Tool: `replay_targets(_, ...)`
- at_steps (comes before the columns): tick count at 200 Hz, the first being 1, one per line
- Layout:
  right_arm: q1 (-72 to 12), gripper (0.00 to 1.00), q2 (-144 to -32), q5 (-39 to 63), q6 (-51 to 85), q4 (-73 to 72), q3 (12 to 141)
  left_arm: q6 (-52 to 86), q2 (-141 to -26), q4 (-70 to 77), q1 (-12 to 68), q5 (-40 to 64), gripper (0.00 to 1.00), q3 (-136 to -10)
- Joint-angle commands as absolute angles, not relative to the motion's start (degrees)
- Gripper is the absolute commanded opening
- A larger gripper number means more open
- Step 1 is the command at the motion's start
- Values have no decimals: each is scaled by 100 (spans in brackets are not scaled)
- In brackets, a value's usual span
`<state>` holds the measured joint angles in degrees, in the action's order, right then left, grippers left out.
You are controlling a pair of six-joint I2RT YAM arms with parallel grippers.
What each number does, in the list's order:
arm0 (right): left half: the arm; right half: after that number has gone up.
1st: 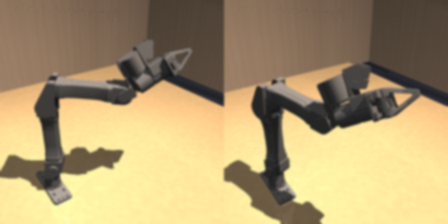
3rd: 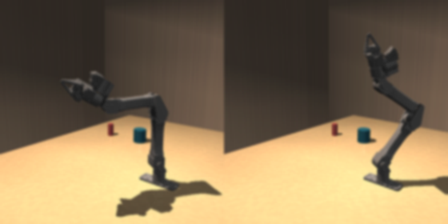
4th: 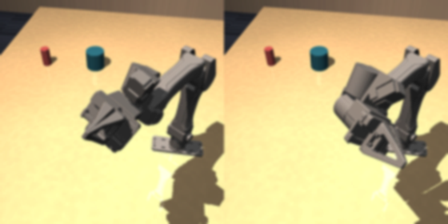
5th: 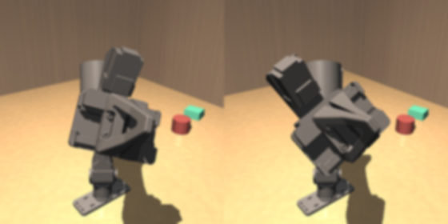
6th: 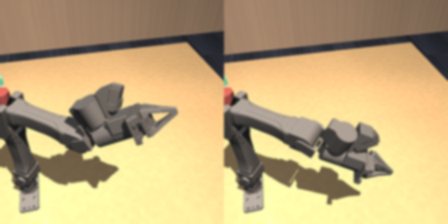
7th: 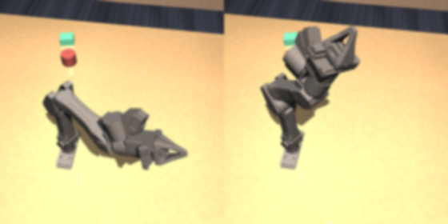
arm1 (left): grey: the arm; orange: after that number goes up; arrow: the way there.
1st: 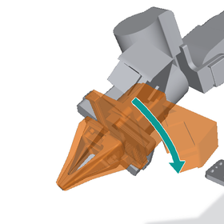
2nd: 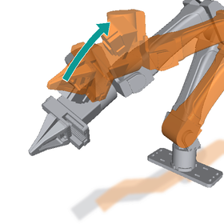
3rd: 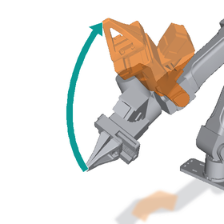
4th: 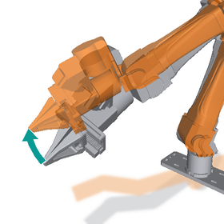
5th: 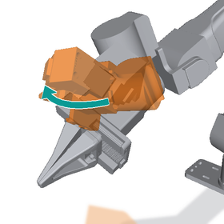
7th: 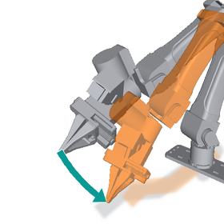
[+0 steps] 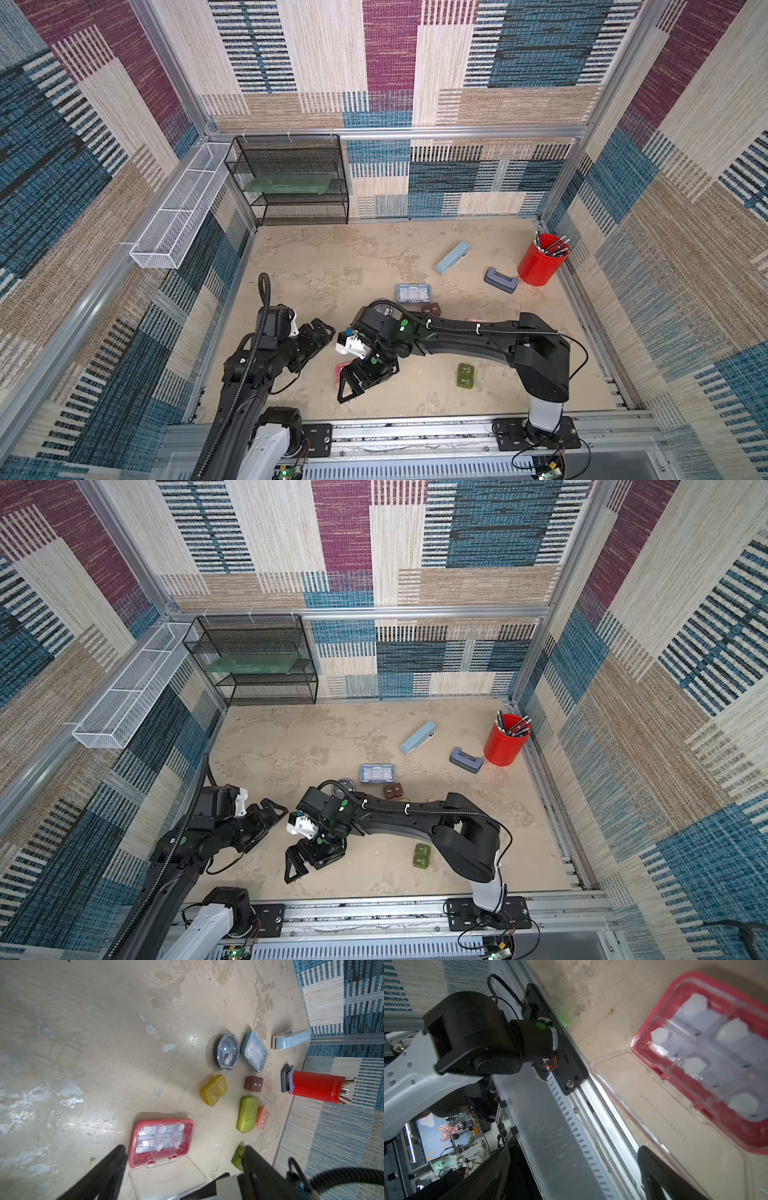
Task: Close pillboxes
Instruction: Close the lid on the pillbox.
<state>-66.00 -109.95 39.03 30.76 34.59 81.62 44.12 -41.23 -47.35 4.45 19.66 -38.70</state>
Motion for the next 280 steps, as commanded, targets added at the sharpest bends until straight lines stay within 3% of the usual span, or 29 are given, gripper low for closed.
replay_targets(1, -6561, 97, -11215, 3969, 2897, 3585, 8396, 4083, -4144, -4947, 374, 1959, 90, -3946)
replay_targets(111, -6060, 97, -11460, 3842, 2776, 3663, 8648, 4141, -4223, -5036, 380, 2228, 90, -3958)
replay_targets(183, -5258, 98, -10425, 3747, 3410, 2531, 6822, 4671, -4779, -4983, 475, 2914, 89, -3374)
replay_targets(280, -5025, 95, -9817, 3761, 4166, 314, 5424, 4896, -5460, -4130, 710, 3093, 83, -2798)
